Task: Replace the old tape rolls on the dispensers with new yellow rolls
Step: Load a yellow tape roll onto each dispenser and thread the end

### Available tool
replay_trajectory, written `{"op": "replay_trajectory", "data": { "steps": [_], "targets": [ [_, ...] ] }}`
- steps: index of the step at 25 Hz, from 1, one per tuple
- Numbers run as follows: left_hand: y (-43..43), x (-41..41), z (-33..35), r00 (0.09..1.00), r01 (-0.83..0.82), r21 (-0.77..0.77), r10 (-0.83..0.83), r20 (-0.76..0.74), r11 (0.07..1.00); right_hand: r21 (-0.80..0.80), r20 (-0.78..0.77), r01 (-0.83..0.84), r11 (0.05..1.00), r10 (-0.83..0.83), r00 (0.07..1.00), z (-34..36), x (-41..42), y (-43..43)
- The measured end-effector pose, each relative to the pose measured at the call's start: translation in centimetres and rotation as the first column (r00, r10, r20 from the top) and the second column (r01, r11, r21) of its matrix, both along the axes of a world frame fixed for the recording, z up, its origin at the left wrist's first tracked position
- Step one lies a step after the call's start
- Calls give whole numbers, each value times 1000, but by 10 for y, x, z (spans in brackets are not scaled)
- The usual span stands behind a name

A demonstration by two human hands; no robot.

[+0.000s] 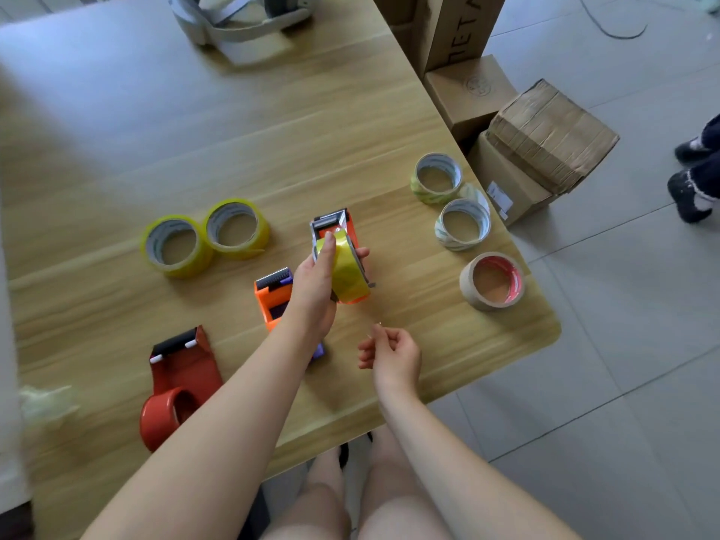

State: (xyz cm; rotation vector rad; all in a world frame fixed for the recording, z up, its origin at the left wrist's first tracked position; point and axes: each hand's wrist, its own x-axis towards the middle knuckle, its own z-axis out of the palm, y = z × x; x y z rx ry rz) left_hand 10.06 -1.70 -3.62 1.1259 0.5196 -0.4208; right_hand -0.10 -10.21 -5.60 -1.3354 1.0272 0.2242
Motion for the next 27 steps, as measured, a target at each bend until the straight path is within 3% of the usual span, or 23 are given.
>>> {"op": "replay_trajectory", "data": {
  "steps": [8, 14, 20, 25, 27],
  "targets": [
    [-14, -7, -26, 998, -50, 71, 52, -19, 996, -31, -65, -162, 986, 159, 985, -20, 2, -3],
    [-19, -9, -27, 996, -87, 76, 89, -11, 993, -6, -67, -135, 991, 135, 989, -27, 2, -2],
    [-14, -10, -24, 1000, -17, 167, 17, -3, 986, -92, -112, -182, 979, 172, 979, -32, -1, -8],
    [-13, -15, -16, 1000, -23, 440, 23, 4, 898, -342, -290, -389, 855, 297, 910, -32, -1, -18],
    [-5, -17, -14, 999, -16, 499, 38, -34, 866, -336, -347, -399, 853, 282, 894, -31, -4, -25]
  ]
}}
